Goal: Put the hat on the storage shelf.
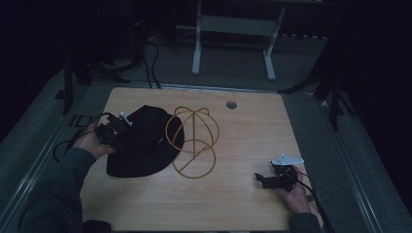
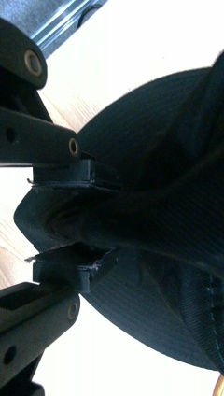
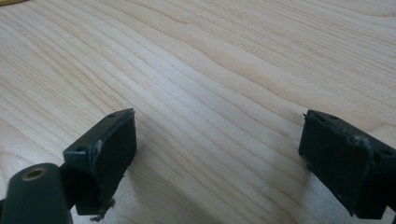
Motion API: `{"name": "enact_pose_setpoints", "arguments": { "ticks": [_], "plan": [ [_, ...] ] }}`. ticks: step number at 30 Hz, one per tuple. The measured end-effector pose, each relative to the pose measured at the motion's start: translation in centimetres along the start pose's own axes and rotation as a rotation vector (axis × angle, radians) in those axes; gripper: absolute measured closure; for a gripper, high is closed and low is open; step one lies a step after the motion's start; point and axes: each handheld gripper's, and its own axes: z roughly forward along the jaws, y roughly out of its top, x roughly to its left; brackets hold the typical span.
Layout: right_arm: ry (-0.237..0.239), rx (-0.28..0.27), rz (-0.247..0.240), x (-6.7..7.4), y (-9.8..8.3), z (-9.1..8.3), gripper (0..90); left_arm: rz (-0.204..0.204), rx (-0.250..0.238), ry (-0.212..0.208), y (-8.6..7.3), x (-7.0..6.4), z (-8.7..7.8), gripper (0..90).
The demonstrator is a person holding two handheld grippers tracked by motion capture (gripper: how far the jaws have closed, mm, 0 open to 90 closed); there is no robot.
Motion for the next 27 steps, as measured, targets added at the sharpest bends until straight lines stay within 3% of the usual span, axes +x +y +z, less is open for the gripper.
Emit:
{"name": "enact_pose_setpoints", "arguments": {
  "ticks": [9,19,27],
  "plan": [
    [0.003,-0.001,-0.003,0.0,0.0,0.0,11.1,-0.004,0.054,-0.004,1.2,0.0,0.6,65.6],
    [0.003,0.0,-0.002,0.0,0.0,0.0,11.1,-0.017,0.072,-0.005,1.9,0.2,0.8,65.6],
    [0.003,-0.001,-0.003,0.0,0.0,0.0,11.1,0.029,0.127,-0.009,2.5,0.0,1.2,71.2]
  ]
}}
